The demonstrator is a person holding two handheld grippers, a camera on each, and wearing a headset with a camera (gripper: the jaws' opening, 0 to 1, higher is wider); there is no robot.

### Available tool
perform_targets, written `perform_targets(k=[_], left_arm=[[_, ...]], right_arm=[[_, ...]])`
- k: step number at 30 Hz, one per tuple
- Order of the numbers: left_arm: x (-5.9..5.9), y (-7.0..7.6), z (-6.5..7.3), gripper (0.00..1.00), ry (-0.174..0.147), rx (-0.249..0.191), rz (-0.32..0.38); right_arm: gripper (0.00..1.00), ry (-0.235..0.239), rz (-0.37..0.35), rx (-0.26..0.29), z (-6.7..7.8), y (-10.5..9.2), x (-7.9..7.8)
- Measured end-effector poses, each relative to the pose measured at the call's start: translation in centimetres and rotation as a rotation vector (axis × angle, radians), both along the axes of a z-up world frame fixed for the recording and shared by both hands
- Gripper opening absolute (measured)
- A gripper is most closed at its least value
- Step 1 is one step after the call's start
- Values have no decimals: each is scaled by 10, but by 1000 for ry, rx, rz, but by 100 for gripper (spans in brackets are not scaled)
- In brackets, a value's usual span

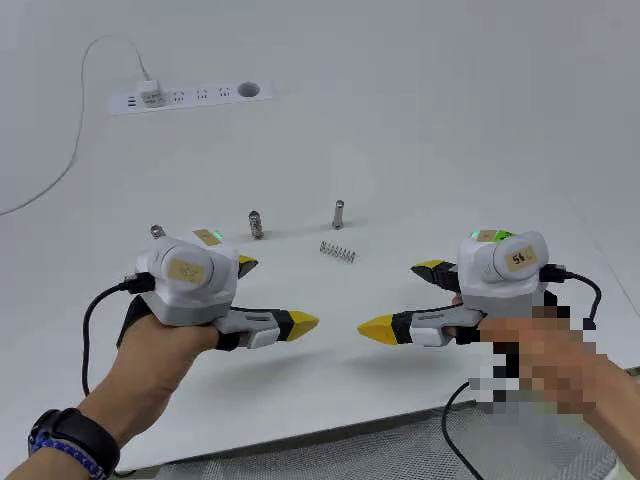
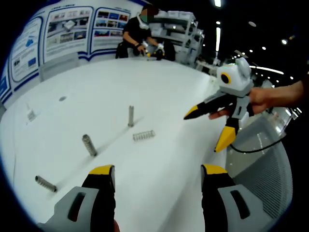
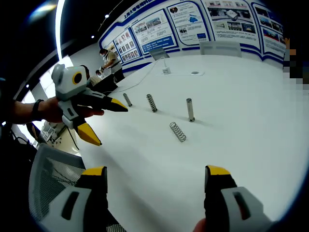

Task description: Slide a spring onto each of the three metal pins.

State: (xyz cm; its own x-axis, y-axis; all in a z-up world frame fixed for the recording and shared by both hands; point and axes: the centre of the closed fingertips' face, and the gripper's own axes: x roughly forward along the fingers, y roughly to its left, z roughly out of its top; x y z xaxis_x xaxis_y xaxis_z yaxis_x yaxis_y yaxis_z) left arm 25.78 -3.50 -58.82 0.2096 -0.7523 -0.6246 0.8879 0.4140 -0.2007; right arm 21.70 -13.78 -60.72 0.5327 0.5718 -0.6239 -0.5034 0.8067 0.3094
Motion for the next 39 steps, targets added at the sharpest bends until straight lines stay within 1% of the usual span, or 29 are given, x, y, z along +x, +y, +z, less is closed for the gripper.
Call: perform_targets(k=[8, 16, 28, 36, 39], left_arm=[[0, -13, -2, 74, -13, 19, -43], [1, -24, -5, 74, -15, 37, -80], [2, -33, -8, 74, -22, 54, -121], [3, -39, -10, 74, -39, 79, -163], [4, -43, -12, 74, -38, 82, -182]], right_arm=[[84, -5, 2, 4, 1, -3, 0], [84, -5, -3, 10, 0, -6, -1], [84, 9, -15, 20, -4, -9, -6], [84, 11, -18, 26, -4, -8, -6], [84, 18, -15, 26, -5, -7, -7]])
